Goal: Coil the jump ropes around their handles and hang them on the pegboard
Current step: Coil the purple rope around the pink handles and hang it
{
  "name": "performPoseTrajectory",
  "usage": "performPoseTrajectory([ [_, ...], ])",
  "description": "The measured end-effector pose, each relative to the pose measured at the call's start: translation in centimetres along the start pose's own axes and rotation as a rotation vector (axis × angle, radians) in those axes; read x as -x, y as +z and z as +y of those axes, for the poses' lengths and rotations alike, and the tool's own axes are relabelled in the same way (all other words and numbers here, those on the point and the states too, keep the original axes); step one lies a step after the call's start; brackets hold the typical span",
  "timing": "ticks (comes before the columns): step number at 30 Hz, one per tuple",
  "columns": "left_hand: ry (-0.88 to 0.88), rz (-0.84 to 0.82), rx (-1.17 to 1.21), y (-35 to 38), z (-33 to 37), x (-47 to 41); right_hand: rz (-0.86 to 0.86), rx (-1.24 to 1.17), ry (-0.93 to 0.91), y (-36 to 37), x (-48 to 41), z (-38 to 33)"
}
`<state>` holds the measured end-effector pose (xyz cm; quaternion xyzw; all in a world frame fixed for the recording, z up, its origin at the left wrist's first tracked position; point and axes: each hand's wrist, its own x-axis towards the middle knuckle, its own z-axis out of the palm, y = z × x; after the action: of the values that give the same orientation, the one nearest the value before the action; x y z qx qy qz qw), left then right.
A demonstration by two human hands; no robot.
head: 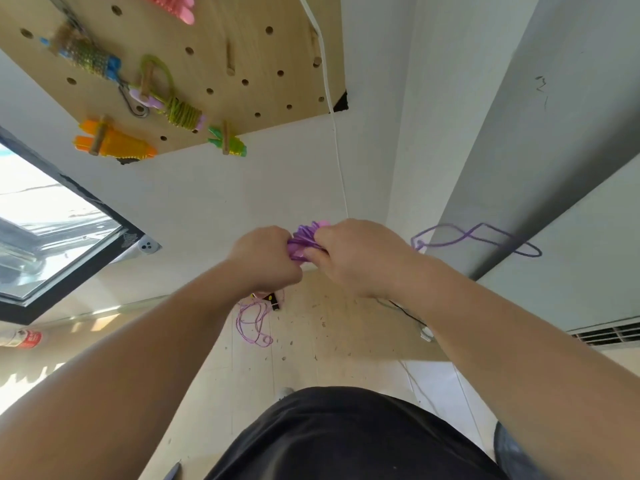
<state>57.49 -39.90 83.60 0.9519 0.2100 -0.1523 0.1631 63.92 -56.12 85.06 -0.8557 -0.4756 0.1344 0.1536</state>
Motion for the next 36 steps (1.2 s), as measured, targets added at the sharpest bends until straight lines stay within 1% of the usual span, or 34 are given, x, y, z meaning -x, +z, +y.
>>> performPoseTrajectory([
  [2, 0.002, 0.042, 0.210, -0.4, 0.6, 0.2, 0.145, -0.180, 0.043, 1.0, 1.0, 0.1],
  [5, 0.002, 0.000, 0.568, -0.6, 2.1, 1.1, 0.311, -0.594, 0.209, 1.7, 2.3, 0.1],
  [6, 0.006, -0.031, 0.654, -0.6, 2.5, 1.6, 0.334, -0.697, 0.283, 1.9, 2.5, 0.1],
  [8, 0.025, -0.100, 0.776, -0.4, 3.2, 2.6, 0.348, -0.827, 0.390, 2.1, 2.8, 0.3],
  [10, 0.020, -0.176, 0.875, 0.0, 3.5, 3.5, 0.340, -0.921, 0.432, 2.0, 3.0, 0.4],
  [11, 0.015, -0.229, 0.922, 0.0, 3.6, 3.9, 0.335, -0.997, 0.408, 1.7, 3.1, 0.5],
  [13, 0.024, -0.361, 1.009, -0.2, 3.4, 4.5, 0.287, -1.180, 0.274, 1.2, 3.4, 0.8],
  [14, 0.045, -0.427, 1.042, -0.4, 3.2, 4.7, 0.258, -1.234, 0.207, 0.9, 3.6, 0.9],
  [16, 0.081, -0.512, 1.079, -0.7, 2.8, 4.9, 0.241, -1.247, 0.120, 0.8, 3.8, 1.1],
  [17, 0.090, -0.525, 1.078, -0.7, 2.6, 4.8, 0.250, -1.220, 0.102, 0.9, 3.8, 1.1],
  [19, 0.094, -0.486, 1.036, -0.8, 2.4, 4.9, 0.278, -1.201, 0.118, 1.1, 3.7, 0.7],
  [22, 0.088, -0.288, 0.933, -0.5, 2.3, 5.0, 0.356, -1.269, 0.171, 1.6, 3.7, 0.2],
  [24, 0.055, -0.080, 0.886, 0.2, 2.3, 5.5, 0.402, -1.300, 0.215, 1.9, 3.6, -0.1],
  [26, 0.043, 0.181, 0.749, 1.0, 2.5, 6.5, 0.431, -1.321, 0.268, 2.1, 3.3, -0.6],
  [27, 0.059, 0.281, 0.662, 1.4, 2.7, 6.9, 0.449, -1.342, 0.298, 2.1, 3.2, -0.8],
  [28, 0.082, 0.334, 0.626, 1.8, 2.8, 7.2, 0.464, -1.382, 0.327, 2.0, 3.0, -1.1],
  [29, 0.099, 0.337, 0.644, 2.0, 2.9, 7.4, 0.464, -1.427, 0.347, 2.0, 2.9, -1.2],
  [32, 0.104, 0.200, 0.806, 2.2, 3.0, 7.0, 0.419, -1.493, 0.356, 1.9, 3.0, -1.3],
  [34, 0.105, 0.168, 0.823, 1.5, 3.0, 6.7, 0.386, -1.503, 0.289, 1.8, 3.3, -0.9],
  [36, 0.114, 0.139, 0.889, 0.6, 2.8, 6.6, 0.324, -1.500, 0.206, 1.3, 3.7, -0.1],
])
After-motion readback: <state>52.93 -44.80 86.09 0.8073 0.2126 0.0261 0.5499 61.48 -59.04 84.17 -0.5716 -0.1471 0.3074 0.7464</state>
